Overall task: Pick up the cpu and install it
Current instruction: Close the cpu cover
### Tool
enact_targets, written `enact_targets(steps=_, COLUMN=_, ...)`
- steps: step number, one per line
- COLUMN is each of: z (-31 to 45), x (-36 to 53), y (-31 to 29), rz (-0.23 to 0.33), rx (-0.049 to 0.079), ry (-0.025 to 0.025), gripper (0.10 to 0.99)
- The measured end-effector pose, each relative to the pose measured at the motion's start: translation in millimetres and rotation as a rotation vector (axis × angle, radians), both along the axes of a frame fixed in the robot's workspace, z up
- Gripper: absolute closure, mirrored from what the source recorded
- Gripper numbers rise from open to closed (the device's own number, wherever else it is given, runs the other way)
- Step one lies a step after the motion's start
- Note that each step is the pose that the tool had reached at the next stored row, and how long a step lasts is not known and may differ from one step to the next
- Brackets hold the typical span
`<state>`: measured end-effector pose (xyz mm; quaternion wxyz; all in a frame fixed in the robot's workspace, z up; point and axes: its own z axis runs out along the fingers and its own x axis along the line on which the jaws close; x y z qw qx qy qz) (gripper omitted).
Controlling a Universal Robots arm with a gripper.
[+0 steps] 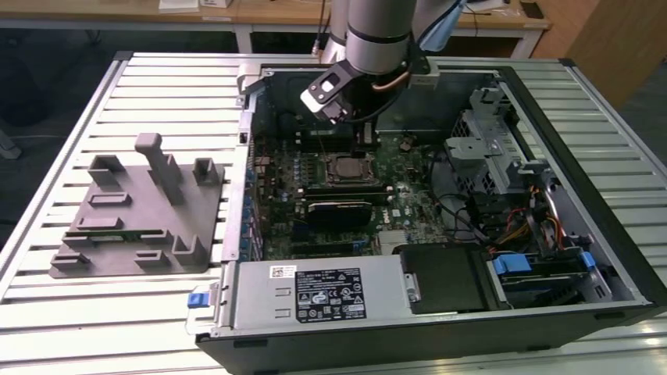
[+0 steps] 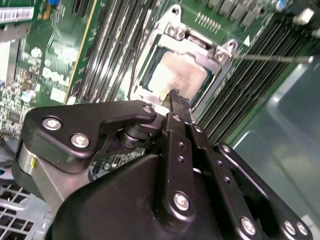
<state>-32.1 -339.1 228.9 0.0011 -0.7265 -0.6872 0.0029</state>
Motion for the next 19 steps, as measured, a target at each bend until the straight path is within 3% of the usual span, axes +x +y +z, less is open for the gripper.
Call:
enact_targets(steps=4, z=-2.2, x=-7.2, y=-0.2, rz=0.0, rx=0.0, ry=0.0, gripper=0.98)
enact_targets(steps=10, z=-2.3, x=-7.6, y=-0.2, rz=0.006, rx=0.0, ry=0.0, gripper=0.98)
enact_targets(steps=19, z=-2.4, x=-7.6, y=-0.2, rz=0.156, rx=0.0, ry=0.0, gripper=0.98)
